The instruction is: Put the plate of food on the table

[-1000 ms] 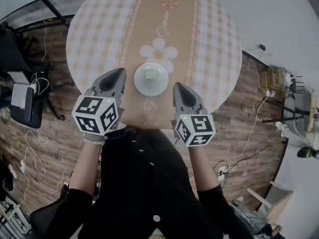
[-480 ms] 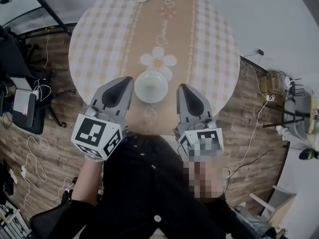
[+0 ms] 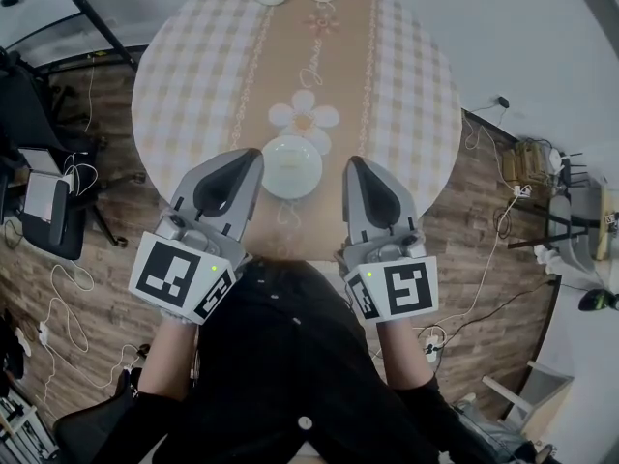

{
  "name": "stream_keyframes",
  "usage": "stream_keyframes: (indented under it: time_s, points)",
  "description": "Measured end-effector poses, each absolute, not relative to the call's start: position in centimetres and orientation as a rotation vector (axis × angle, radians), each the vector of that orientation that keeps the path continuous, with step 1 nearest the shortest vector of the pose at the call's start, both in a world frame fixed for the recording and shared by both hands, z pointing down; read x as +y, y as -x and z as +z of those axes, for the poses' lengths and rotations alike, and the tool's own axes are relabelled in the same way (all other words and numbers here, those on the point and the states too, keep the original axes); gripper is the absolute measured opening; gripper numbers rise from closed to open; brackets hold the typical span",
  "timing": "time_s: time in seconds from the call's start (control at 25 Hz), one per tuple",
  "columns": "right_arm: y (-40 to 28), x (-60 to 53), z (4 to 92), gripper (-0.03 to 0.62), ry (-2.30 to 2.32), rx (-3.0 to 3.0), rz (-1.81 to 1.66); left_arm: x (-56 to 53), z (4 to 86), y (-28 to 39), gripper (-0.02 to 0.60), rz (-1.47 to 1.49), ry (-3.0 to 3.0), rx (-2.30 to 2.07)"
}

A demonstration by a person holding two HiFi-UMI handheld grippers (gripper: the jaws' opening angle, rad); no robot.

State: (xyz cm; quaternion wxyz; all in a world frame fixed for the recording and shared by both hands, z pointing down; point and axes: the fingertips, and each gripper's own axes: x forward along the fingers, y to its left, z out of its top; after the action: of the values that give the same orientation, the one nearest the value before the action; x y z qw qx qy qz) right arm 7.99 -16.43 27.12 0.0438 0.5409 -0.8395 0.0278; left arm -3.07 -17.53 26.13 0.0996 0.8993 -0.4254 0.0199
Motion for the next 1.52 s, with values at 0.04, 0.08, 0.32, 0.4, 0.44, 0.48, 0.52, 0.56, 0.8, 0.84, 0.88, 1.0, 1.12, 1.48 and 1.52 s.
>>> stream_keyframes:
  time_s: [0.04,0.08,0.32,0.4,0.44,0.48,0.52,0.56,0.8,0.84,0.88,1.0,1.12,1.48,1.52]
  points:
    - [-8.0,-16.3,27.0,0.000,-1.654,-2.566,0.082,-17.4,26.0,3.0,0.002,0.056,-2.663,-1.255]
    - [-8.0,-16.3,27.0,0.000,-1.655,-2.566,0.080,-17.3,25.9,3.0,0.002,0.052,-2.666,-1.255]
    - [-8.2,-16.0,26.9,0.000,-1.656,-2.559,0.077,-17.1,25.4,2.6,0.002,0.056,-2.693,-1.249]
    - [-8.2,-15.9,27.0,0.000,-1.657,-2.553,0.075,-16.9,25.4,2.5,0.002,0.059,-2.698,-1.247]
    - [-8.3,-15.8,26.9,0.000,-1.657,-2.553,0.074,-16.9,25.4,2.5,0.002,0.060,-2.698,-1.245]
    - [-8.3,-15.8,26.9,0.000,-1.656,-2.553,0.073,-16.9,25.4,2.5,0.002,0.061,-2.697,-1.243]
    - [-8.3,-15.8,27.0,0.000,-1.655,-2.552,0.072,-16.8,25.5,2.4,0.002,0.062,-2.696,-1.241]
    - [-8.3,-15.8,27.1,0.000,-1.654,-2.551,0.072,-16.8,25.5,2.3,0.002,0.063,-2.696,-1.238]
    - [-8.2,-15.7,27.5,0.000,-1.650,-2.547,0.090,-16.7,25.6,2.2,0.002,0.065,-2.699,-1.230]
    - [-8.2,-15.8,27.6,0.000,-1.649,-2.547,0.093,-16.7,25.7,2.1,0.002,0.069,-2.699,-1.227]
    - [-8.2,-15.8,27.6,0.000,-1.649,-2.547,0.094,-16.7,25.8,2.1,0.002,0.074,-2.700,-1.224]
    - [-8.2,-15.8,27.7,0.000,-1.648,-2.548,0.092,-16.7,25.9,1.9,0.002,0.077,-2.702,-1.215]
    - [-8.3,-15.8,27.7,0.000,-1.646,-2.546,0.094,-16.7,25.9,1.8,0.002,0.074,-2.701,-1.210]
    - [-8.5,-15.9,27.8,0.000,-1.627,-2.554,0.108,-16.9,26.2,1.3,0.002,0.092,-2.695,-1.204]
    - [-8.5,-15.9,27.8,0.000,-1.625,-2.558,0.113,-16.8,26.2,1.2,0.002,0.096,-2.694,-1.202]
